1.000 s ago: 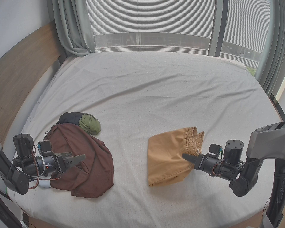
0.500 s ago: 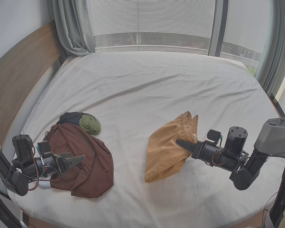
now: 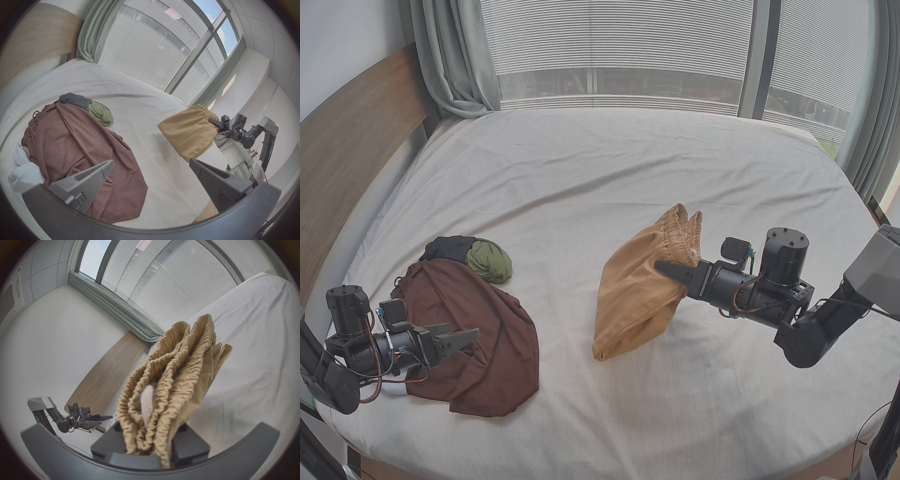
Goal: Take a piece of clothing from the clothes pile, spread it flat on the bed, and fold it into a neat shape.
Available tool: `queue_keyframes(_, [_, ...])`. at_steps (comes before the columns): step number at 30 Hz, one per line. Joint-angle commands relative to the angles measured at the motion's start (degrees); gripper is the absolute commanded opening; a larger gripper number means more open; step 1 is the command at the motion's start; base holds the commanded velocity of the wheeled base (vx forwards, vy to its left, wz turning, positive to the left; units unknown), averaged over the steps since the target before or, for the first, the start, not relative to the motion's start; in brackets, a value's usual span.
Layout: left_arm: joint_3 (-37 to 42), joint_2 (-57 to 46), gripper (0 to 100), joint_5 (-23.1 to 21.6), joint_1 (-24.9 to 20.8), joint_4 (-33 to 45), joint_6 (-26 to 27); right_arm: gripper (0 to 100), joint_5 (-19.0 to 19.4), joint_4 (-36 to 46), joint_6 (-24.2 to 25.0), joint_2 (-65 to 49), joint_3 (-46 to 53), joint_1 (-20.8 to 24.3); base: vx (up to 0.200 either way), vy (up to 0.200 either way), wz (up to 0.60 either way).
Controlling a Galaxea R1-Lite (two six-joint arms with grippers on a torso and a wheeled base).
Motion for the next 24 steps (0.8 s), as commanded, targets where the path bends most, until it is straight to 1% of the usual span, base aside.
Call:
queue_keyframes(1, [-0.14, 0.01, 100, -0.03, 0.08, -0.01, -0.02, 0, 0.06, 3.74, -1.16, 1.46, -6.01, 0.65, 0.000, 0.000, 0.00])
queue_keyframes(7, [-0.14, 0.28, 100, -0.03, 0.08, -0.01, -0.02, 0, 0.06, 11.12, -1.08, 4.71, -15.42, 0.21, 0.000, 0.000, 0.00])
queue_keyframes(13, [-0.14, 0.36, 100, -0.03, 0.08, -0.01, -0.02, 0, 0.06, 14.46, -1.08, 6.56, -20.43, 0.12, 0.000, 0.000, 0.00])
queue_keyframes(14, [-0.14, 0.36, 100, -0.03, -0.01, -0.01, -0.02, 0, 0.06, 16.66, -1.08, 7.26, -23.15, 0.12, 0.000, 0.000, 0.00])
queue_keyframes(18, [-0.23, 0.54, 100, -0.03, 0.08, -0.01, -0.11, 0, 0.06, 20.61, -1.08, 9.81, -28.95, 0.04, 0.000, 0.000, 0.00])
queue_keyframes(24, [-0.23, 0.63, 100, -0.03, 0.08, -0.01, -0.20, 0, -0.03, 23.42, -1.16, 13.50, -35.02, -0.14, 0.000, 0.000, 0.00])
